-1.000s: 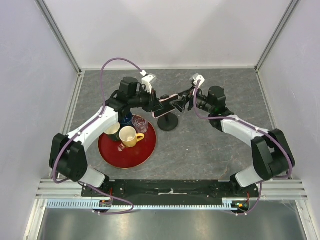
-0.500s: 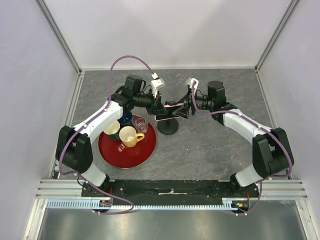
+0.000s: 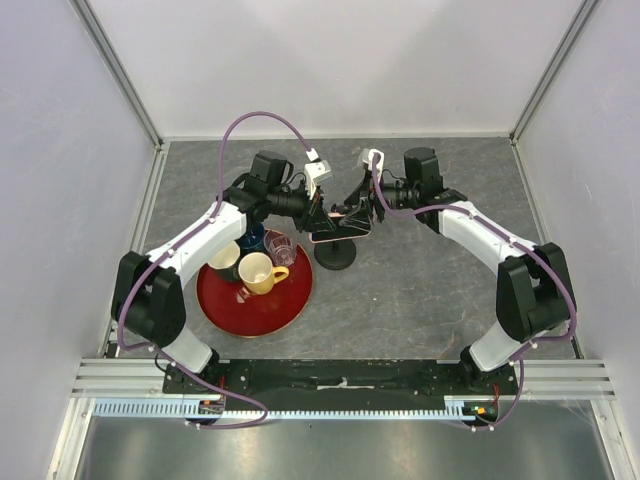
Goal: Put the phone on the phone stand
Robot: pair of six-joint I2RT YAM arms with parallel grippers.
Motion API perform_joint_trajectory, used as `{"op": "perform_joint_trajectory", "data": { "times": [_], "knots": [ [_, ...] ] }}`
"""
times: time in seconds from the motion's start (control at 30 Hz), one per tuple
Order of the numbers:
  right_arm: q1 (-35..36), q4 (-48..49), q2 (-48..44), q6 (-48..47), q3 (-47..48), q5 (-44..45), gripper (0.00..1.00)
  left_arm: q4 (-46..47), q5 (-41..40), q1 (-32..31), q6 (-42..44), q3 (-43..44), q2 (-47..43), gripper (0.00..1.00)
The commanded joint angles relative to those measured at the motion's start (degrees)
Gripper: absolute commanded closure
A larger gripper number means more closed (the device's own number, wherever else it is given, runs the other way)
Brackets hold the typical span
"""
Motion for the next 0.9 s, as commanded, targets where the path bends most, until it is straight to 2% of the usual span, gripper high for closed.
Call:
{"op": "perform_joint_trajectory", "data": {
  "times": [0.0,0.13,0.3,0.4,0.5,0.53,0.6,0.63,0.67,0.73,0.77,0.87],
  "knots": [
    [1.2,-3.8,1.0,-4.7,3.4,-1.2,0.34,-1.1,2.8,-0.5,1.6,2.1,0.7,0.98],
    [2.1,-4.1,1.3,-4.9,4.5,-1.3,0.42,-1.2,2.9,-0.6,1.6,2.1,0.7,0.98],
    [3.6,-5.5,1.3,-5.8,5.8,0.4,0.42,-1.8,2.8,-0.8,1.6,2.4,1.0,0.98],
    [3.8,-5.6,1.2,-6.0,5.8,0.8,0.48,-2.2,2.7,-0.9,1.7,2.5,1.2,0.98],
    [3.9,-5.6,1.6,-6.0,6.0,0.7,0.68,-2.4,2.5,-1.0,1.8,2.7,1.5,0.98],
    [3.8,-5.7,1.6,-6.1,6.0,0.6,0.81,-2.4,1.9,-1.0,1.4,2.8,1.5,0.98],
    [3.9,-5.9,1.6,-6.3,5.5,1.3,0.95,-2.6,0.1,-1.0,0.0,3.9,1.7,0.98],
    [3.9,-5.7,1.5,-6.3,5.0,2.7,1.0,-3.3,-1.3,-1.0,-2.1,4.5,2.1,0.98],
    [3.9,-4.5,1.1,-5.8,3.0,3.8,1.0,-3.7,-4.2,-0.9,-2.9,5.2,2.3,0.95],
    [3.9,2.2,-0.1,-1.6,0.2,6.2,1.0,-3.2,-4.9,-0.9,-4.8,5.1,1.3,0.88],
    [3.9,4.6,-0.7,-0.2,-2.8,6.7,1.0,-2.0,-5.6,-0.9,-5.8,4.5,0.7,0.72],
    [3.8,13.6,-2.5,4.1,-8.0,9.5,1.0,3.4,-8.1,-0.9,-11.2,-0.6,-3.0,0.57]
  ]
}}
